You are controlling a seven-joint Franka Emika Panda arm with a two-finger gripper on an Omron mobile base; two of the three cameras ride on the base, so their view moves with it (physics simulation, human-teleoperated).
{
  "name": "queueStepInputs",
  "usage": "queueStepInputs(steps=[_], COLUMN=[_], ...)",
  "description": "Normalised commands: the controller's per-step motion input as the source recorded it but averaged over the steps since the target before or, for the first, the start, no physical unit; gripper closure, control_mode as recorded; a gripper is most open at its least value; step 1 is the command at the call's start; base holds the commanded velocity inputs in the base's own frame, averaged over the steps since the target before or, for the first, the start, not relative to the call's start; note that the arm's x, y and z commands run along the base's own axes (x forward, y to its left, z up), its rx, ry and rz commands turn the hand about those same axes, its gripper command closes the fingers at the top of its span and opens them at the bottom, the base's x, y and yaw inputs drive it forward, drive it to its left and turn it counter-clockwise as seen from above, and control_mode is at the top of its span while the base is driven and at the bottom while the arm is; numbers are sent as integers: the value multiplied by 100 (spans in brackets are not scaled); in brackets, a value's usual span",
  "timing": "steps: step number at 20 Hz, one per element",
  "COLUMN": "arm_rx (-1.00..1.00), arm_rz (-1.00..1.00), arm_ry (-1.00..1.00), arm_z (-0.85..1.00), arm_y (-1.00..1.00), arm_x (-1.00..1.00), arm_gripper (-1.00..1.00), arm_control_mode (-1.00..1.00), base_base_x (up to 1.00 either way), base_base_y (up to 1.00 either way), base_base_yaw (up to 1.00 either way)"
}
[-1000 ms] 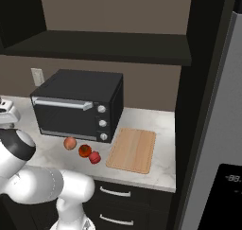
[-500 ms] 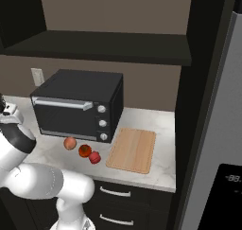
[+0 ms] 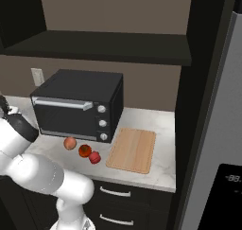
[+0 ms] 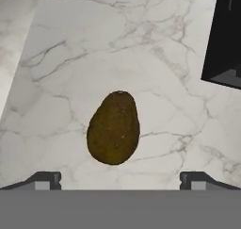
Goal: Place the avocado, onion, tomato, and bell pepper on the cutting board.
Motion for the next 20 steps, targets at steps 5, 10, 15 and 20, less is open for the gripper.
queueStepInputs(steps=[5,10,15,20], arm_rx=[0,0,0,0], arm_rz=[0,-1,-1,-2], arm_ry=[0,0,0,0], arm_z=[-13,-9,-16,-21], arm_y=[10,3,0,0], arm_x=[8,0,0,0], arm_gripper=[-100,-100,-100,-100], arm_control_mode=[-100,-100,-100,-100], base_base_x=[0,0,0,0], base_base_y=[0,0,0,0], base_base_yaw=[0,0,0,0])
